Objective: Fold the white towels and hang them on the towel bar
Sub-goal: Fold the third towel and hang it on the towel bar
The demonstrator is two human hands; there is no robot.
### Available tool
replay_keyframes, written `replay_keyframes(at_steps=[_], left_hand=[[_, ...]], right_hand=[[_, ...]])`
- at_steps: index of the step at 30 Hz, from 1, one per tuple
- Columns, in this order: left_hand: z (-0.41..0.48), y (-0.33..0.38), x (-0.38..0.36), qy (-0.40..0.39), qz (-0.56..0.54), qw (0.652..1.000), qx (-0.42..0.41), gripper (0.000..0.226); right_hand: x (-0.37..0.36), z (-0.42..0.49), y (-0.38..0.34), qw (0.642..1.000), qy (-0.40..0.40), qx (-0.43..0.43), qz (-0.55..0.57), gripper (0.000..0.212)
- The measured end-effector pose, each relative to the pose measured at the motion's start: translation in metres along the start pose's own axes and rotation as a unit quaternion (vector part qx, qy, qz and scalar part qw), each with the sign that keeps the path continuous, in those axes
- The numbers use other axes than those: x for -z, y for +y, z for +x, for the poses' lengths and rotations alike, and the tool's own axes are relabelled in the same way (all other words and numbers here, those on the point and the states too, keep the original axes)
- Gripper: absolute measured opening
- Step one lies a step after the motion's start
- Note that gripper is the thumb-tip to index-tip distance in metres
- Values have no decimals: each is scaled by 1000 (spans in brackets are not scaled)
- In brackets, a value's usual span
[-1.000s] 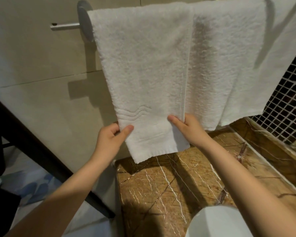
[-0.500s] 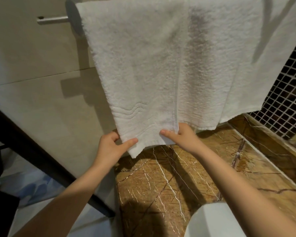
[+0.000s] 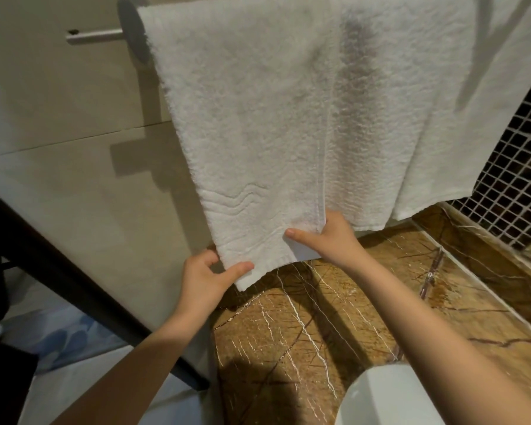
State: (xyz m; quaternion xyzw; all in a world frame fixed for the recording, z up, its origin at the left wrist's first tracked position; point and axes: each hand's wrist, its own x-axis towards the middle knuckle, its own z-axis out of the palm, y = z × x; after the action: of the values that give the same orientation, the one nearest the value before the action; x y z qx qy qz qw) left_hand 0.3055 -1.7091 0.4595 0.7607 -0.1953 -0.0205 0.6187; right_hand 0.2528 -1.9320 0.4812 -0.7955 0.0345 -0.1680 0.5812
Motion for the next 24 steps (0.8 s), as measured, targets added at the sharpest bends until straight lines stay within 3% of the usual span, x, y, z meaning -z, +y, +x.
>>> replay_keyframes(at_steps=[11, 16, 24], left_hand=[[14, -4, 6, -19, 45, 999, -15, 33], [9, -9, 7, 3, 52, 999, -10, 23], [-4, -15, -6, 19, -12, 1000, -6, 34]], right_hand=[[2, -1, 13, 999, -8, -43, -2, 14], [1, -1, 10, 999, 10, -48, -9, 14], [1, -17, 13, 999, 6, -49, -10, 27]])
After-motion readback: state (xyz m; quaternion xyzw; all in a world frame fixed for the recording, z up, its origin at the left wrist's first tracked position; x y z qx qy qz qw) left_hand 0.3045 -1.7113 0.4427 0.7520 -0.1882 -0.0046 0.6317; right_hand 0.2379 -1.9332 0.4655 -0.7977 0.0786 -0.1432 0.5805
